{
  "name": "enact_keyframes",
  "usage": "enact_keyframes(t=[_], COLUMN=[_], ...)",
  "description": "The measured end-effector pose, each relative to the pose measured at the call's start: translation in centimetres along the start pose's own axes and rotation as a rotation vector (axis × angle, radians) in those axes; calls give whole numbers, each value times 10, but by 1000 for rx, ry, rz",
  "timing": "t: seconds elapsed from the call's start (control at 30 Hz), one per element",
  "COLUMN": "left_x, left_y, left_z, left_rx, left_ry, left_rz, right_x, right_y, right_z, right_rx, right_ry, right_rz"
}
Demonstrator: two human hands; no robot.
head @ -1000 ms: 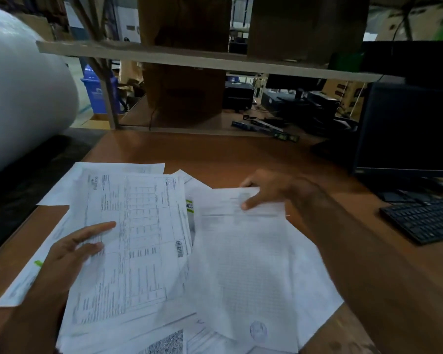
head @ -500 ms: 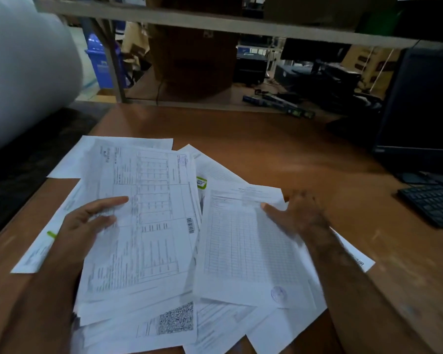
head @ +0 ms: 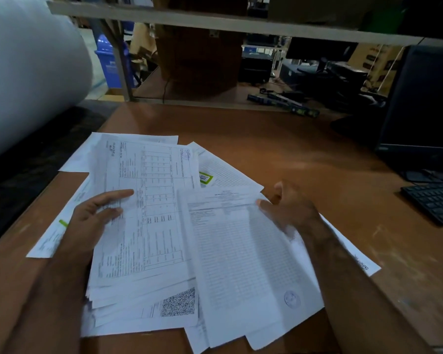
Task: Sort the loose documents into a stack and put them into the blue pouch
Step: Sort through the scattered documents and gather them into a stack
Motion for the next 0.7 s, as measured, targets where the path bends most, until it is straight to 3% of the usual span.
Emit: enact_keyframes(t=[0.17, 0.37, 0.57, 0.7], left_x=[0, 0, 1, 0], left_y=[-1, -2, -3, -1], left_z=[0, 2, 4, 0], left_rx=[-11, -19, -24, -9], left_ry=[1, 15, 23, 18], left_rz=[5, 17, 27, 24], right_x=[13, 22, 34, 29], right_y=[-11, -24, -50, -45], right_z=[16, -6, -9, -9], right_rx=[-17, -18, -214, -113], right_ry=[-202, -149, 154, 10], right_rz=[257, 57, -78, -43])
Point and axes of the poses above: each hand's wrist, its own z-axis away from the middle knuckle, its own x-axis out of the palm, y = z × x, the point moved 3 cm from there along -z, towards the middle knuckle, and after that the axes turned 11 degrees about -y, right-handed, at the moved point
